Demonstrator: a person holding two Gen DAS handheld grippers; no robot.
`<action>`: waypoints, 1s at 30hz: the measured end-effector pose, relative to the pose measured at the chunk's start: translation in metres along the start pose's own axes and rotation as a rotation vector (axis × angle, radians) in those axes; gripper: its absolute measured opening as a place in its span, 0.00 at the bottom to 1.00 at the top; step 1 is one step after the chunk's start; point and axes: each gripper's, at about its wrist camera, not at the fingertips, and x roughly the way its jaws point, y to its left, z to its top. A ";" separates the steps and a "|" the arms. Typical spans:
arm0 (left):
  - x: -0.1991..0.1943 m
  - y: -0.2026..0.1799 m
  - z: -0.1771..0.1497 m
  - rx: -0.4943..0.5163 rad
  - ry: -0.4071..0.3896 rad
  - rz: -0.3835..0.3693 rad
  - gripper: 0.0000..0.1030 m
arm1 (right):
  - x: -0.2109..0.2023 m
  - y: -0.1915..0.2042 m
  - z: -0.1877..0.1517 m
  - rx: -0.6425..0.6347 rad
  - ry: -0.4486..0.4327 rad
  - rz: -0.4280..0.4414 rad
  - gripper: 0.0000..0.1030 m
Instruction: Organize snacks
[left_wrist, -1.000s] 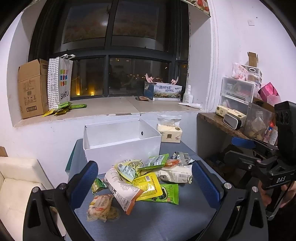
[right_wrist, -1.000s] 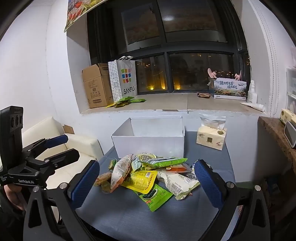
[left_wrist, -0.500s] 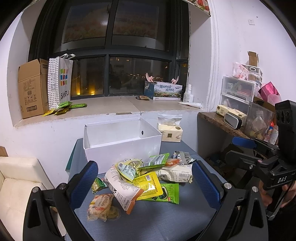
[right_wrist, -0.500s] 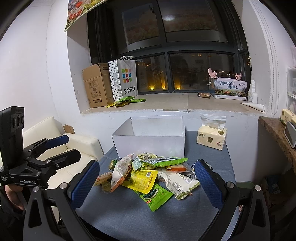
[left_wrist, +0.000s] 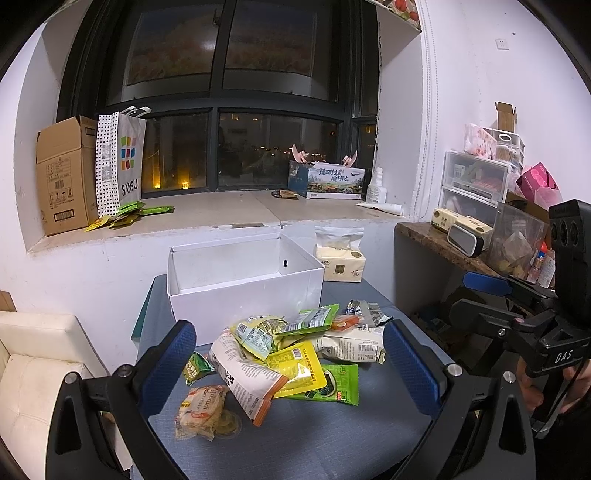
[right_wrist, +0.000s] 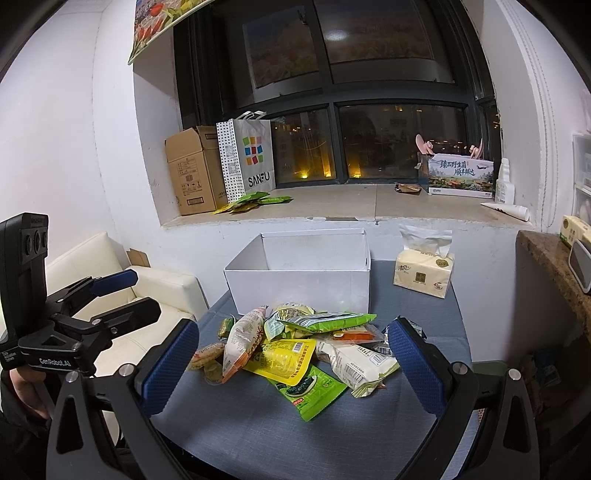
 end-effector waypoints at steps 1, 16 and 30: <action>0.000 0.000 0.000 0.000 0.000 0.000 1.00 | 0.000 -0.001 0.000 0.000 0.001 0.002 1.00; -0.002 0.004 -0.001 0.002 0.004 0.007 1.00 | 0.003 0.001 -0.001 0.001 0.008 0.013 1.00; 0.000 0.004 0.000 0.004 0.010 0.007 1.00 | 0.004 0.000 -0.002 -0.002 0.010 0.011 1.00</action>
